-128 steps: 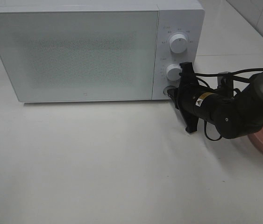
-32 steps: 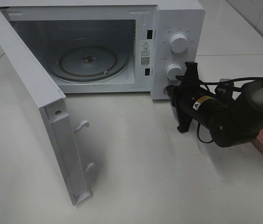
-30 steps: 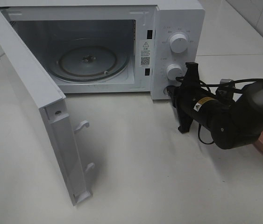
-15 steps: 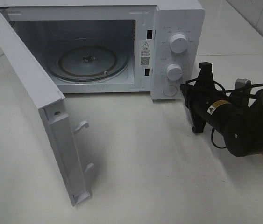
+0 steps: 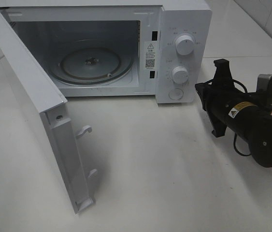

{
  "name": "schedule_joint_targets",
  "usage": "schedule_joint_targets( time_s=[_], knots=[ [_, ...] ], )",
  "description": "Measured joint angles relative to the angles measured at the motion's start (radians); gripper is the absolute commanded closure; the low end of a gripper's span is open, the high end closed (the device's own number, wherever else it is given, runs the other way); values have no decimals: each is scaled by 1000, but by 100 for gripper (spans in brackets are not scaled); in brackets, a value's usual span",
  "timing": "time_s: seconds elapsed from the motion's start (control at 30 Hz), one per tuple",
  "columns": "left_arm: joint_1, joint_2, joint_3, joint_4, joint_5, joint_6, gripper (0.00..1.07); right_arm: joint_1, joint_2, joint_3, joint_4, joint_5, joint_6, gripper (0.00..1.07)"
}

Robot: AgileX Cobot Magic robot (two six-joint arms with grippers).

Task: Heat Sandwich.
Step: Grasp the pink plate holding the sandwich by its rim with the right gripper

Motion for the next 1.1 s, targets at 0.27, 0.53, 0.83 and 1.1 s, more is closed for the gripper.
schedule_joint_targets(
  time_s=[0.27, 0.53, 0.83, 1.1],
  knots=[
    [0, 0, 0, 0, 0, 0, 4, 0, -106, 85, -75, 0, -139, 107],
    [0, 0, 0, 0, 0, 0, 4, 0, -227, 133, -162, 29, -207, 107],
    [0, 0, 0, 0, 0, 0, 4, 0, -454, 135, -330, 401, -252, 105],
    [0, 0, 0, 0, 0, 0, 4, 0, -641, 56, -485, 904, -350, 100]
  ],
)
